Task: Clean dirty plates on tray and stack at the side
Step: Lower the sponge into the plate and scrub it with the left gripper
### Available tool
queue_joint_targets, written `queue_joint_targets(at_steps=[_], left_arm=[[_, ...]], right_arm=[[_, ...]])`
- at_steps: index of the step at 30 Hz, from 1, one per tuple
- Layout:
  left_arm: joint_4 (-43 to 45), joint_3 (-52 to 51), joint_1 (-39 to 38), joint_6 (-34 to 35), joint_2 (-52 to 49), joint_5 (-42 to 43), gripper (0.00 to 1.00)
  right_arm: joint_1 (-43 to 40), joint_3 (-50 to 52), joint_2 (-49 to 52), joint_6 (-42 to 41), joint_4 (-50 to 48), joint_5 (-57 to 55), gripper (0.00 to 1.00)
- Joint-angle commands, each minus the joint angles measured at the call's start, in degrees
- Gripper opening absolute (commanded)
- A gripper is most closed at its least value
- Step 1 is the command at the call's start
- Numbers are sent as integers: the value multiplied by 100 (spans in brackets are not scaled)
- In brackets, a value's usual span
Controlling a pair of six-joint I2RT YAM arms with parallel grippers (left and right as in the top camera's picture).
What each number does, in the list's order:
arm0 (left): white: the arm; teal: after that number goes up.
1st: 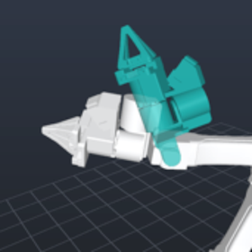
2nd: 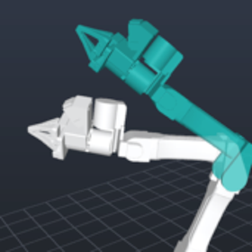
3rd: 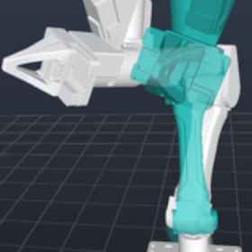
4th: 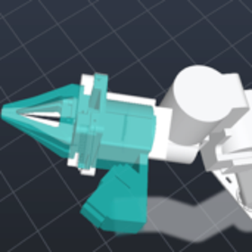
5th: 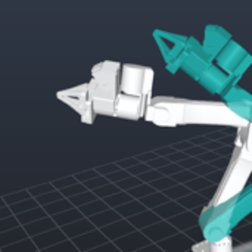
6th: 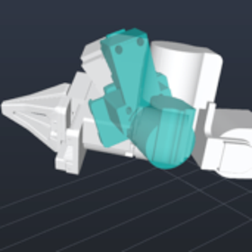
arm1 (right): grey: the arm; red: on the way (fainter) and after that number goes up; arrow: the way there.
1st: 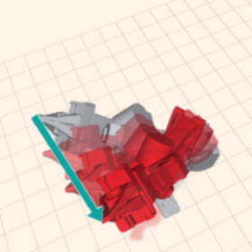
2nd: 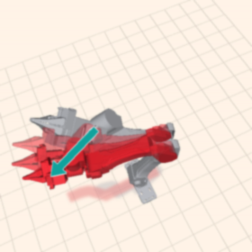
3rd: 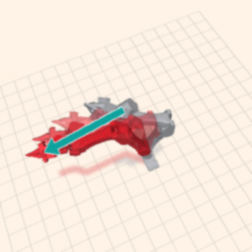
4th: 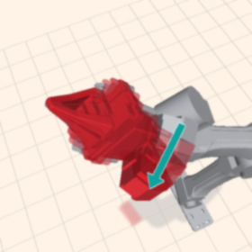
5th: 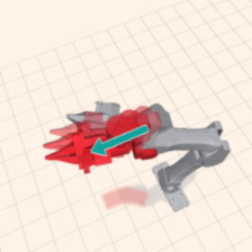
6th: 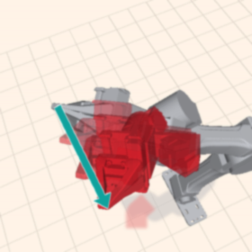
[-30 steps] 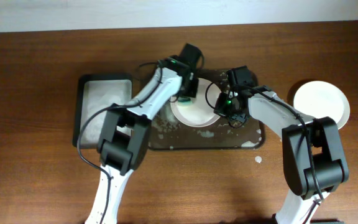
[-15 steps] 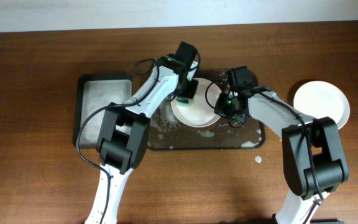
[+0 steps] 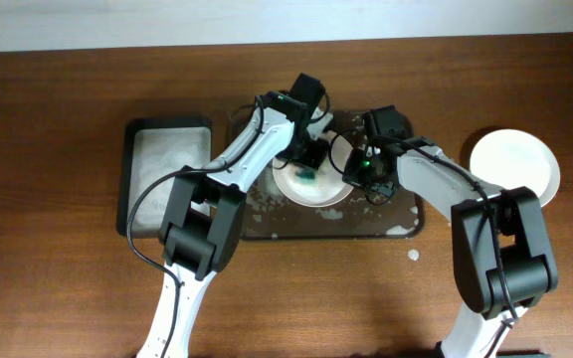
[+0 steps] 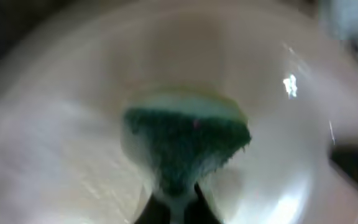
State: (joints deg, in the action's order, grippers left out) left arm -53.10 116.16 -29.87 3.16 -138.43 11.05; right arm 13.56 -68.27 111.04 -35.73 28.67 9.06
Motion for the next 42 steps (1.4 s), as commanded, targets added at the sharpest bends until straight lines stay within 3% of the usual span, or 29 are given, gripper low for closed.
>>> queue_joint_targets(at_steps=[1, 4, 7, 13, 16, 21, 23, 30, 34, 39, 42], left_arm=[[793, 24, 17, 693, -140, -1067, 1], [1416, 24, 20, 898, -140, -1373, 0], [1486, 24, 17, 1266, -140, -1923, 0], [367, 24, 13, 1412, -140, -3355, 0], [-293, 24, 20, 1207, -140, -2688, 0], [-817, 24, -39, -223, -140, 17, 0], [-938, 24, -87, -590, -140, 704, 0], [-1554, 24, -142, -935, -140, 911, 1], [-1434, 24, -138, -754, -140, 358, 1], [-584, 24, -136, 654, -140, -1480, 1], [-31, 24, -138, 1300, -140, -2164, 1]], right_arm=[[72, 131, 7, 94, 44, -74, 4], [72, 131, 7, 96, 39, -74, 4], [72, 131, 7, 98, 44, -76, 4], [74, 131, 7, 136, 24, -72, 4], [74, 131, 7, 136, 20, -70, 4], [74, 131, 7, 136, 20, -70, 4], [74, 131, 7, 136, 22, -70, 4], [74, 131, 7, 136, 22, -70, 4], [74, 131, 7, 136, 22, -68, 4], [74, 131, 7, 136, 22, -55, 4], [74, 131, 7, 136, 22, -55, 4]])
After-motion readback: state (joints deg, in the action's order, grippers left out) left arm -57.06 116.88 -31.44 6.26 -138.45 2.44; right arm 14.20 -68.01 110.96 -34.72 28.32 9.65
